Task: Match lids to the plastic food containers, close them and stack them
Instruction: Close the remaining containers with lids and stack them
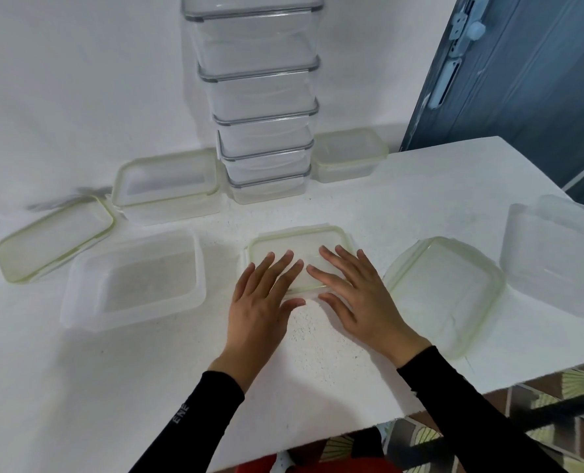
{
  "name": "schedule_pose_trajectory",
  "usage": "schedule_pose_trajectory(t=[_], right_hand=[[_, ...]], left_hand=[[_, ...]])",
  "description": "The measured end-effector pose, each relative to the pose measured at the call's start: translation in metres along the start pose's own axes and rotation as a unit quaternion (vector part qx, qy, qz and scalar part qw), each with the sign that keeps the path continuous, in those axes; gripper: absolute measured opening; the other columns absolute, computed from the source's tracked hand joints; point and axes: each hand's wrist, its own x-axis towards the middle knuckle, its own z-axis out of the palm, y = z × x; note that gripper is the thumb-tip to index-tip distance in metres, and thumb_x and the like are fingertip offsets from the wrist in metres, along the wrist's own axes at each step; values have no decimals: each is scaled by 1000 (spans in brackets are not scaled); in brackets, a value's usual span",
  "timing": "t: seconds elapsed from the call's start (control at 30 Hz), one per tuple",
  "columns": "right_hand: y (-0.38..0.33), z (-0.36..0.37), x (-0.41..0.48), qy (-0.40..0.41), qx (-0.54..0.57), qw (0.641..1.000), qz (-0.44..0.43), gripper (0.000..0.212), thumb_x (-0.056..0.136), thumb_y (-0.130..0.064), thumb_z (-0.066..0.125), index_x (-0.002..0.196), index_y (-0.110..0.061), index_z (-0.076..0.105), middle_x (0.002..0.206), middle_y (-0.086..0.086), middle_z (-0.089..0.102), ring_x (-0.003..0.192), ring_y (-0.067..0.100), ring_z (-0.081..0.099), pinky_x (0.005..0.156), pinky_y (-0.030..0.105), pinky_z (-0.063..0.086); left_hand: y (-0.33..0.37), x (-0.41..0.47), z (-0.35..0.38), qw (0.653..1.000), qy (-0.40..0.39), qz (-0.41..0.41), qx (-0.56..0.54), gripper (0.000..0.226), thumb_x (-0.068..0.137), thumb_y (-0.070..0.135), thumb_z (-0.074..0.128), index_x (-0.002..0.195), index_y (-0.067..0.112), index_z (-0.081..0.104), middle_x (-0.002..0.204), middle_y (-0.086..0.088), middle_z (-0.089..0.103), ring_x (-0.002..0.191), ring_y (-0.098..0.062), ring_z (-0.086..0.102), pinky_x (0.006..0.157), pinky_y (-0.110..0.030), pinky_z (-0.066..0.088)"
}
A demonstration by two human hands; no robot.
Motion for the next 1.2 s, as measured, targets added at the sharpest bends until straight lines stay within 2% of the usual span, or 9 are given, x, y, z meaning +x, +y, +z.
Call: schedule_pose_trajectory(t=[0.13, 0.37, 0.47, 0.6, 0.77, 0.87, 1.0, 1.1, 1.2], right_hand=[[0, 3, 0, 9, -19, 1000, -5, 43, 101, -33, 46, 143, -26, 49, 156, 2, 36, 147, 21, 27, 120, 48, 21], [-5, 4, 1, 20, -25, 999, 10, 41, 100, -33, 46, 139, -26, 53, 153, 2, 41, 145, 20, 30, 119, 47, 22], [-10, -8, 5, 14, 21, 999, 37, 41, 93, -36, 49, 132, -29, 60, 148, -5, 46, 141, 16, 36, 118, 38, 21], [-10, -29, 36, 25, 58, 995, 72, 35, 88, -36, 44, 113, -30, 67, 120, -15, 63, 117, 10, 54, 105, 33, 25], [-7, -29, 65, -42, 133, 984, 107, 36, 95, -32, 42, 128, -26, 55, 132, -13, 58, 126, 3, 47, 118, 34, 19], [-8, -32, 63, -46, 116, 986, 113, 36, 94, -34, 42, 126, -29, 57, 132, -17, 58, 123, 5, 49, 111, 35, 25], [-10, -35, 46, -33, 61, 994, 88, 37, 90, -45, 44, 119, -32, 63, 123, -14, 61, 109, 9, 54, 99, 33, 29], [-16, -33, 26, -23, 62, 995, 76, 39, 87, -55, 48, 118, -37, 65, 117, -10, 59, 109, 8, 53, 99, 32, 29], [-19, -33, 14, -34, 73, 995, 67, 51, 79, -72, 53, 122, -45, 62, 126, -8, 50, 122, 8, 44, 113, 34, 17]], left_hand=[[3, 0, 0, 1000, 4, -3, 13, 50, 95, 45, 51, 141, 25, 50, 150, 8, 43, 142, -18, 35, 116, -39, 28], [4, 0, 6, 999, 32, -14, 16, 51, 88, 28, 71, 136, 24, 55, 146, 7, 48, 139, -19, 42, 112, -43, 34], [2, 1, 4, 1000, 25, -6, 3, 45, 94, 35, 60, 137, 26, 52, 147, 8, 46, 140, -18, 40, 113, -42, 33], [-2, 3, 0, 1000, 1, 1, 3, 47, 93, 40, 59, 138, 26, 52, 148, 9, 46, 140, -17, 39, 115, -40, 30], [-9, 6, -7, 999, -39, 11, -12, 49, 93, 47, 55, 138, 28, 51, 150, 13, 42, 143, -14, 33, 117, -39, 27], [-13, 13, -18, 997, -60, 10, -48, 48, 95, 54, 47, 134, 28, 55, 148, 15, 44, 144, -9, 31, 121, -39, 19], [-20, 24, -32, 997, -70, -9, -19, 53, 97, 60, 32, 129, 28, 60, 146, 15, 46, 144, -9, 29, 122, -50, 2], [-26, 26, -35, 996, -80, -38, -26, 58, 90, 68, 38, 131, 33, 58, 149, 11, 42, 145, -14, 28, 121, -48, 13], [-26, 23, -34, 996, -63, -37, -54, 54, 87, 65, 46, 128, 34, 61, 146, 11, 48, 134, -20, 43, 108, -42, 34]])
